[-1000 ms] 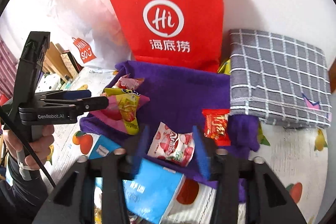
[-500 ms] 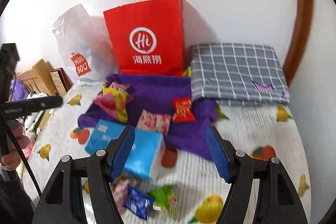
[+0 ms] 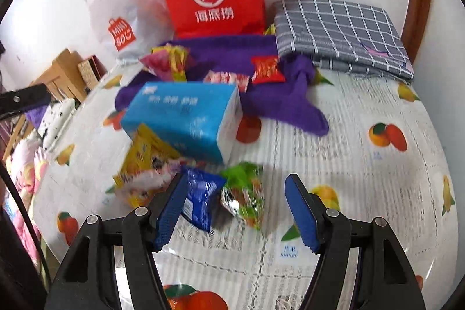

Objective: Organize snacks
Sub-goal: 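Grasp the green snack bag with the right tool while the left tool grasps the yellow triangular bag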

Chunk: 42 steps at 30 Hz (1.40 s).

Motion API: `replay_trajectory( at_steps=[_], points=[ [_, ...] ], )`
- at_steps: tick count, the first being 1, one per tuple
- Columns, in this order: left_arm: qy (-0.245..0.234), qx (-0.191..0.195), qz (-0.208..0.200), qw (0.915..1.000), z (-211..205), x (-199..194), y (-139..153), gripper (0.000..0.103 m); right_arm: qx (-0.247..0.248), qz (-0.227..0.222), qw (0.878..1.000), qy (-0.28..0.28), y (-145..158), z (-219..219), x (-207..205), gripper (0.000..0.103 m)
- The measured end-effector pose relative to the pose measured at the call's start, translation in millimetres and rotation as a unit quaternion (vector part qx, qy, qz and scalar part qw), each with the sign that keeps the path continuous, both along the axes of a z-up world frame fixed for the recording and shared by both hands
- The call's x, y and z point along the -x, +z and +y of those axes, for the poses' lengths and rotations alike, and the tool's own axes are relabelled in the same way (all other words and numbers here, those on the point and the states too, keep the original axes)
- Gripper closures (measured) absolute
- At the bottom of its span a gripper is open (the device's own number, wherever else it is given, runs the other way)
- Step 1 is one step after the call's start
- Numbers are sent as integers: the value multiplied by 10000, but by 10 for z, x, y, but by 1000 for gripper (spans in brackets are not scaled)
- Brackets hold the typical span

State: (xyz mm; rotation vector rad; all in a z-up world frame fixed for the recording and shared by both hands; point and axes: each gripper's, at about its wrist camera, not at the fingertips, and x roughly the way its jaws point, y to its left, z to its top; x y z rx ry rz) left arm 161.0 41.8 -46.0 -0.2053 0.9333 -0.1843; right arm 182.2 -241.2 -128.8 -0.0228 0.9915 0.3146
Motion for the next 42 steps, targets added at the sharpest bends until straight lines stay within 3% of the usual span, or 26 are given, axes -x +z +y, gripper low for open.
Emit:
replay_trajectory(
  at_steps=[6, 17, 18, 19, 20, 28, 36, 42],
  points=[
    [117, 86, 122, 9998, 79, 185, -164, 27, 428, 63, 9990, 75, -237, 59, 41, 41],
    [175, 201, 281, 9992, 44, 296, -391, 27, 286, -5, 9995, 127, -530, 107, -180, 43],
    [159, 198, 276, 9993, 27, 301, -400, 27, 215, -16, 9997, 96, -551, 89, -193, 46],
    [130, 195, 260, 9994, 2, 306, -414, 27, 157, -56, 9998, 83, -551, 70, -194, 59],
    [108, 192, 249, 9994, -17, 303, -425, 27, 104, -99, 9999, 82, -547, 49, -189, 62],
    [-198, 236, 254, 9992, -324, 210, -555, 27, -213, -423, 9987, -187, -487, -256, -30, 64],
    [-458, 282, 347, 9979, -667, -27, -680, 27, 13, -548, 9983, -194, -581, -320, 89, 64],
    [-617, -44, 566, 9965, -908, -185, -892, 27, -108, -480, 9987, -162, -593, -346, 68, 64]
  ],
)
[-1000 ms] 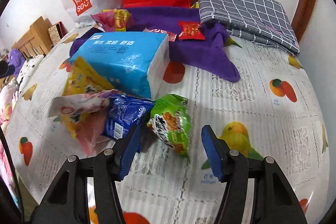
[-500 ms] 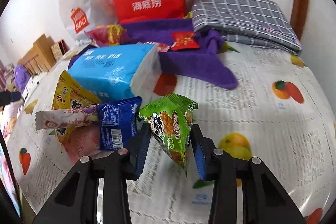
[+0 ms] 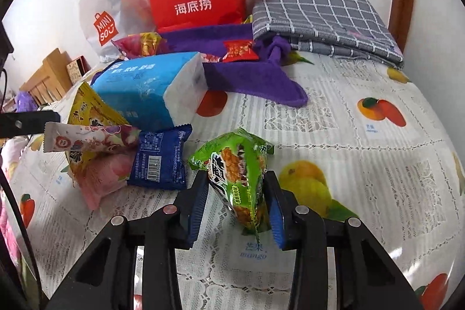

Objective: Organize snacks
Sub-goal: 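Grasp the green snack bag with the right tool while the left tool grasps the yellow triangular bag, then lift and carry the green bag and yellow triangular bag over the purple towel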

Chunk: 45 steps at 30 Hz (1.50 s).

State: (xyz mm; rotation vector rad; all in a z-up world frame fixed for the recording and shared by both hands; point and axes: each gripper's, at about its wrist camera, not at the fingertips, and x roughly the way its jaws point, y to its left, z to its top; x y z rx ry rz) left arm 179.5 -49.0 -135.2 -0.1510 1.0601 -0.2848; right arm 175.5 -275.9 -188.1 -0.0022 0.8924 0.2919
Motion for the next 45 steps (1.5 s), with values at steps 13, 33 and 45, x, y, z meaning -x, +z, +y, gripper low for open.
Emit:
replay_trajectory(
  at_steps=[13, 33, 45],
  points=[
    [-100, -31, -55, 9999, -33, 77, -96, 58, -271, 243, 9993, -30, -65, -47, -62, 63],
    [926, -306, -301, 9948, 930, 374, -372, 56, 131, 209, 9997, 26, -81, 51, -44, 60],
    [875, -588, -579, 9927, 863, 339, -452, 43, -105, 252, 9996, 57, -74, -2, -78, 48]
  ],
)
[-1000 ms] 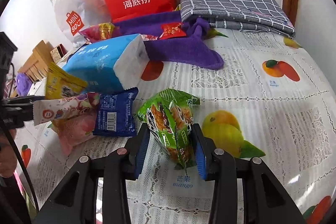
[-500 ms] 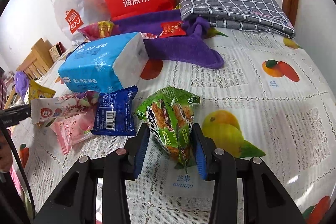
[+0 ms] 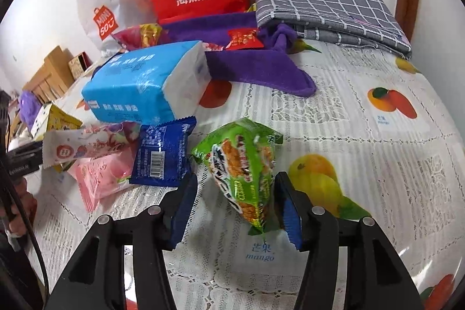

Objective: Organize snacks
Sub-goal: 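Lift and carry the green bag and yellow triangular bag over the purple towel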

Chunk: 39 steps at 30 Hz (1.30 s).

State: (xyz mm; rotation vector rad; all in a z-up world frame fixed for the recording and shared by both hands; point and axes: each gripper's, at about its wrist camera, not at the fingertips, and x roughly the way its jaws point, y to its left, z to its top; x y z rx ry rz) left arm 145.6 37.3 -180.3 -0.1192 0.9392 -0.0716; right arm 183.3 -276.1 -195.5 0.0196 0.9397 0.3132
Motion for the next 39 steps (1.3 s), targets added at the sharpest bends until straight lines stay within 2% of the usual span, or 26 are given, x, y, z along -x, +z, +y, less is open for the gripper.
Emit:
replay_trajectory(
  at_steps=[5, 14, 18, 21, 22, 26, 32, 36, 39],
  points=[
    [-2, -103, 19, 9999, -22, -3, 3, 43, 121, -22, 9999, 20, -8, 43, 11, 46],
    [22, 53, -18, 10000, 15, 3, 2, 44, 5, 5, 10000, 27, -2, 42, -35, 41],
    [114, 205, -60, 9997, 75, 33, 0, 50, -26, 1, 10000, -82, -15, 56, -111, 39],
    [173, 323, -78, 9993, 118, 41, 3, 54, 22, -28, 9998, -193, -14, 34, -113, 51],
    [177, 372, -86, 9991, 131, 43, 5, 54, -59, -18, 9997, -222, -14, -1, -121, 58],
    [131, 573, -118, 9982, 161, 62, 7, 56, -482, 3, 9984, -307, -17, -123, -119, 61],
    [39, 809, -155, 9966, 194, 90, 19, 58, -496, -352, 9974, -384, 89, -116, 27, 61],
    [38, 892, -177, 9958, 213, 101, 19, 58, -677, -309, 9963, -438, 173, -99, 75, 61],
    [58, 913, -184, 9956, 221, 103, 19, 58, -551, -442, 9969, -343, 339, -7, 116, 61]
  ],
)
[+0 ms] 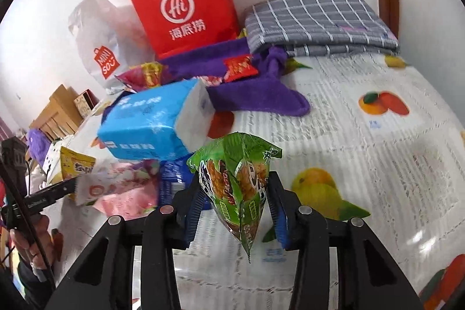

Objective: Organize snacks
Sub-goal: 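Lift and carry the green bag and yellow triangular bag over the purple towel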

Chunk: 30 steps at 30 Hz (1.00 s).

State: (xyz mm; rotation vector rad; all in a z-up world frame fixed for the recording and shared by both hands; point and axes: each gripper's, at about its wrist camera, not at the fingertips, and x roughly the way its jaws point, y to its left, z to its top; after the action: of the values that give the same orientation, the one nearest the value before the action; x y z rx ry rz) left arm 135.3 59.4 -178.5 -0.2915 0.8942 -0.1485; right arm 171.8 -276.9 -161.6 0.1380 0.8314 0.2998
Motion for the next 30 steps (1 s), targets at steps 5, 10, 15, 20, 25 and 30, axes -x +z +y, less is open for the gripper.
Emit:
replay_trajectory(
  at_steps=[5, 10, 15, 20, 25, 30],
  points=[
    [-16, 147, -87, 9999, 39, 20, 14, 59, 188, -391, 9990, 121, 372, 164, 83, 61],
    [137, 178, -104, 9997, 85, 19, 23, 59, 283, -668, 9970, 273, 669, 338, 63, 61],
    [242, 264, 152, 9992, 162, -55, -3, 59, 347, -825, 9951, 429, 836, 500, -8, 61],
    [277, 60, 132, 9995, 206, -132, 175, 59, 362, -904, 9938, 529, 931, 646, -143, 61],
    [262, 94, 64, 9996, 263, -251, 368, 59, 261, -882, 9942, 549, 974, 738, -376, 61],
    [302, 79, -39, 9995, 299, -403, 535, 59, 153, -912, 9944, 506, 1021, 764, -632, 61]
  ],
)
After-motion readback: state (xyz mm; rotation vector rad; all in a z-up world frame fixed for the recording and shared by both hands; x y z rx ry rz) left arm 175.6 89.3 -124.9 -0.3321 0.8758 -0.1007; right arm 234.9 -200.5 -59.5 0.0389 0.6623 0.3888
